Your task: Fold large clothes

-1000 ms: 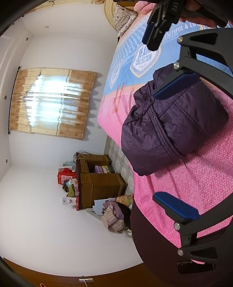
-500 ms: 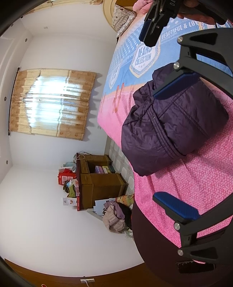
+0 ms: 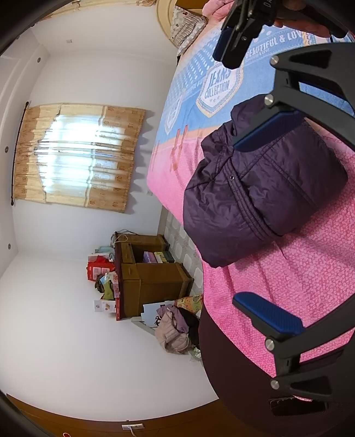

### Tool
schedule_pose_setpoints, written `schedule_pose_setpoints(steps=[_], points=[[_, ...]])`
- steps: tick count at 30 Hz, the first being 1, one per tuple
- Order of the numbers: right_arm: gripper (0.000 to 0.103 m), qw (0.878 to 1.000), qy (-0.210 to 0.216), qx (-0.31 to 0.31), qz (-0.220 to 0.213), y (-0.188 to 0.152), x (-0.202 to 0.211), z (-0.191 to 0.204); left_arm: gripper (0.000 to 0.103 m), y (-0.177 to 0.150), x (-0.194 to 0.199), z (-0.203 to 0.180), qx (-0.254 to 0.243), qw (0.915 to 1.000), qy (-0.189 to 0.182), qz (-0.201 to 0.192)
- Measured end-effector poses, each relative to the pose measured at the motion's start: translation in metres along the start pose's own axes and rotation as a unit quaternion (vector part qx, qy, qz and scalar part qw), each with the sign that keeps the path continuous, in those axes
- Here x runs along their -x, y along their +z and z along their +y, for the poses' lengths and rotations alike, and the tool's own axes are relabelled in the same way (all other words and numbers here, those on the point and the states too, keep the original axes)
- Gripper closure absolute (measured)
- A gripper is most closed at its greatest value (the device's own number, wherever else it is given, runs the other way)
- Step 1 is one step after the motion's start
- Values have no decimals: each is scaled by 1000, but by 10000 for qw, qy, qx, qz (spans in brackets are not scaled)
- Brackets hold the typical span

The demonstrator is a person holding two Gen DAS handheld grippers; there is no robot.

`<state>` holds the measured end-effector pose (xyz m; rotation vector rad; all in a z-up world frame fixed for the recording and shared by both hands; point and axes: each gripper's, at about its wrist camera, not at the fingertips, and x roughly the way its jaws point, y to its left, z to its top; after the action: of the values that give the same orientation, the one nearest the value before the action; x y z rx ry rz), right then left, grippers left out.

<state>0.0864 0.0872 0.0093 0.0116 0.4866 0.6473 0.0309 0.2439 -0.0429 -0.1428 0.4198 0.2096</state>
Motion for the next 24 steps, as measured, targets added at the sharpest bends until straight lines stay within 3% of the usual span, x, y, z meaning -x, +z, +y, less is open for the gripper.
schedule_pose_setpoints(steps=[24], points=[[25,10000,38,0,29,0,-2,-3,0,2,-8,6,-172,9995,165,196]])
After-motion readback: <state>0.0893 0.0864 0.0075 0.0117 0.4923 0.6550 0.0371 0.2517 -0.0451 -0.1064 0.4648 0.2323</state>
